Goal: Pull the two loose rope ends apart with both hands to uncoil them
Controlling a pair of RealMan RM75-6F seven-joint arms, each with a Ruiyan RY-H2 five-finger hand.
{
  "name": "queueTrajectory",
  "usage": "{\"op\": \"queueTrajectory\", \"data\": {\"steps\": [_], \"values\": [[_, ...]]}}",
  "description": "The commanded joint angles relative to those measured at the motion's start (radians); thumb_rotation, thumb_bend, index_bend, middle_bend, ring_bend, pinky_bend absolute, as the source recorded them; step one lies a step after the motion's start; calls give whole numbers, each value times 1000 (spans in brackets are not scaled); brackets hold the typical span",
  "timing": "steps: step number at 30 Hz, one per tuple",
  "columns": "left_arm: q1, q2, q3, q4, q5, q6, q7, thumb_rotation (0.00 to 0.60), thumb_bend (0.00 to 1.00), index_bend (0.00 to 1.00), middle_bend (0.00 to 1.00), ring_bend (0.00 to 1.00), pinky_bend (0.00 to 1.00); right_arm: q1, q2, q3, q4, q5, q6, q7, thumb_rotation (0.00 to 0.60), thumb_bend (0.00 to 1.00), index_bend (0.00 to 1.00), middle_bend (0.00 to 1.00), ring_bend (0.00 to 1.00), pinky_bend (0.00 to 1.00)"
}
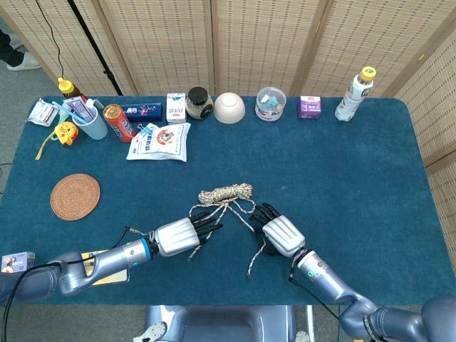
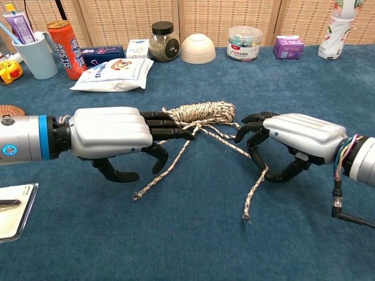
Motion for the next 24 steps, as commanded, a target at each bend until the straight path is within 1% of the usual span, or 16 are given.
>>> {"op": "queueTrajectory", "data": {"steps": [1,24], "values": [[0,-12,5,9,-9,-1,4,600,348,454,0,0,0,0,0,0,2,0,-1,3,600,398,645,234,25,0],[-17,-100,23,78,-60,15,-3,600,348,454,0,0,0,-9,-2,-1,27,4,-6,36,600,398,646,234,33,0]]}}
